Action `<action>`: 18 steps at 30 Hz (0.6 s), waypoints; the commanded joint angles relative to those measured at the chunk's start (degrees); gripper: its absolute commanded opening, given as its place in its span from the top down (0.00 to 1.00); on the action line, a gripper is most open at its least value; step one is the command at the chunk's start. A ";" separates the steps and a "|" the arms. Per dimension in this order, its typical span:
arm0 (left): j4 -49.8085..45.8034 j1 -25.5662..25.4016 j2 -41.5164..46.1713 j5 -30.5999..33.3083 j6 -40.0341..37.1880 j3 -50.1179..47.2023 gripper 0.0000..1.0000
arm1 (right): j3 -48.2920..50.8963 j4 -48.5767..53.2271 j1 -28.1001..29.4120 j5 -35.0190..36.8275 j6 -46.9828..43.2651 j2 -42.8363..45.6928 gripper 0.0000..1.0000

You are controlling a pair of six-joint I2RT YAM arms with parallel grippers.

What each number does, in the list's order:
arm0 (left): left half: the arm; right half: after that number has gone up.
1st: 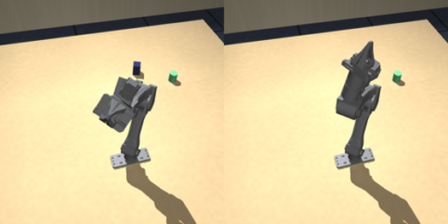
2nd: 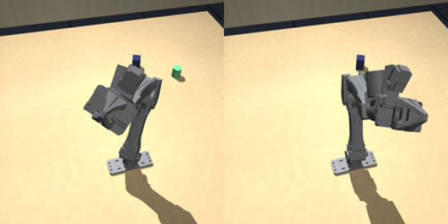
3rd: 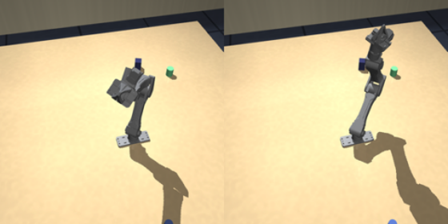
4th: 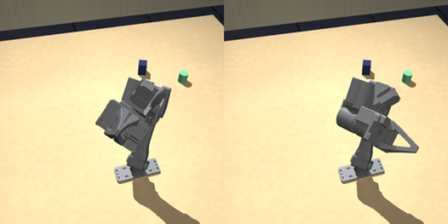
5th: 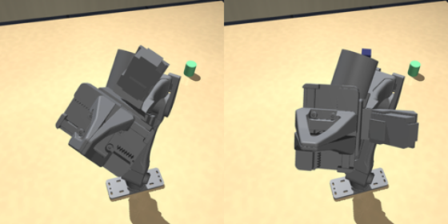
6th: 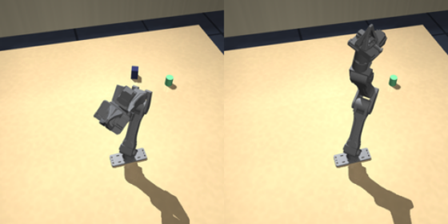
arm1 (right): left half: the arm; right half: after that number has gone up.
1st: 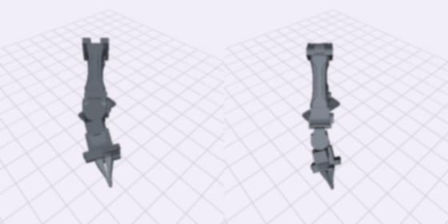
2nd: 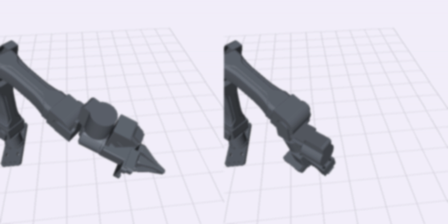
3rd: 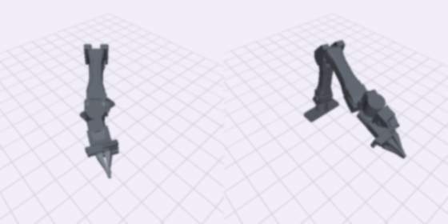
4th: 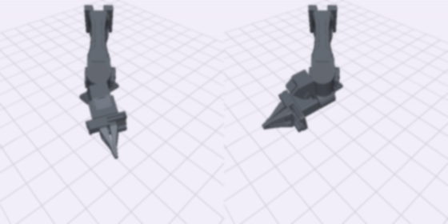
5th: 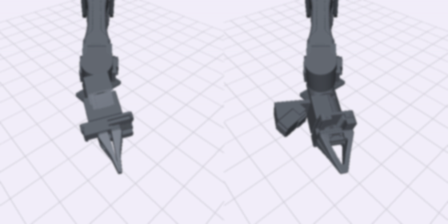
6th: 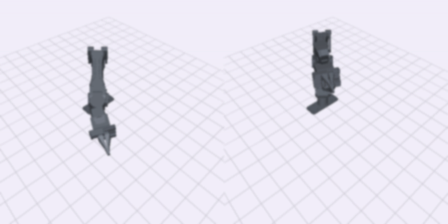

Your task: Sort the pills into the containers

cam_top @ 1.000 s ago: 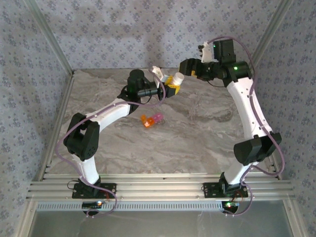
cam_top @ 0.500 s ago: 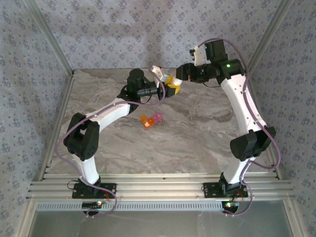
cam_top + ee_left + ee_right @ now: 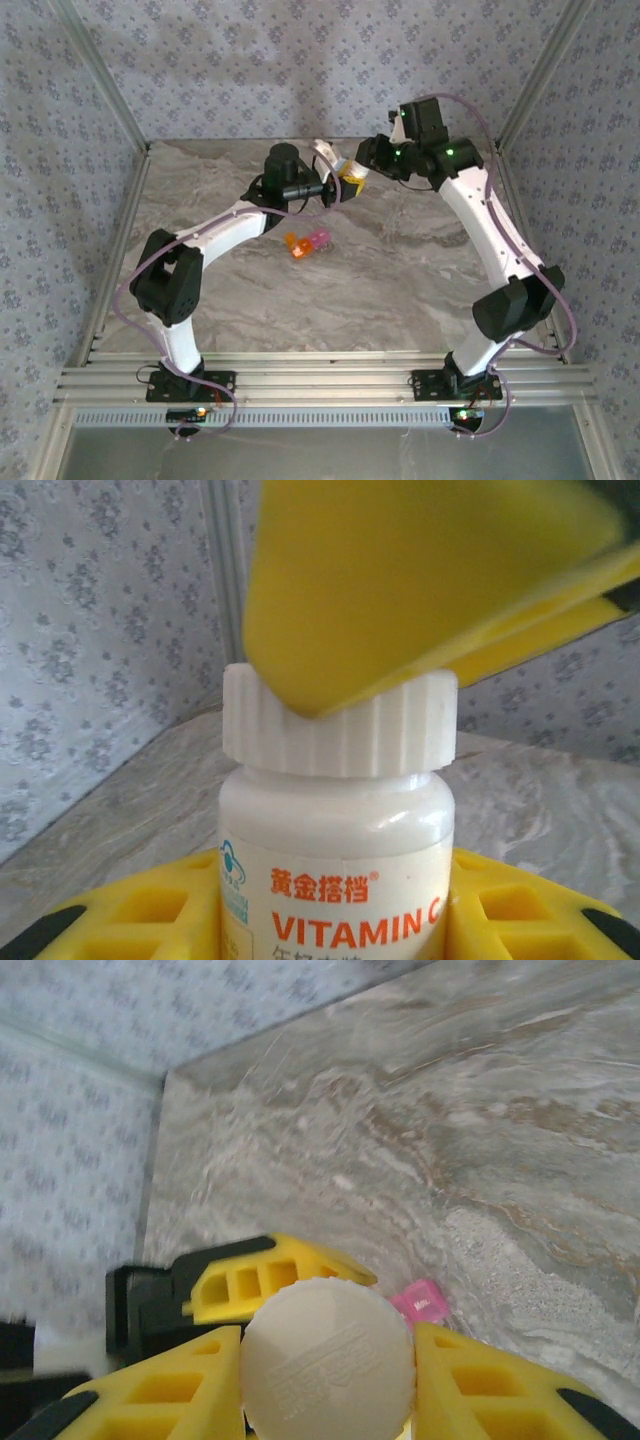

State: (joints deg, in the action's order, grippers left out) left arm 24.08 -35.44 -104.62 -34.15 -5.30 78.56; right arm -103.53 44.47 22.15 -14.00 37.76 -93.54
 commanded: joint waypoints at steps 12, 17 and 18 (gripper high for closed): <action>10.73 -0.89 1.70 11.51 -0.67 -0.61 1.00 | 1.14 -1.58 -3.33 -2.03 12.03 4.25 0.35; 9.97 0.84 1.46 5.16 2.68 0.17 1.00 | 5.65 -5.00 -8.53 -7.77 8.69 9.70 0.29; 9.94 1.14 1.35 3.33 3.22 0.38 1.00 | 6.61 -6.20 -9.27 -8.95 7.74 10.36 0.28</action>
State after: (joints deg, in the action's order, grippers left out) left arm 30.74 -35.55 -104.62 -26.17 -5.13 76.90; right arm -98.65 40.29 14.92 -17.85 48.80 -87.11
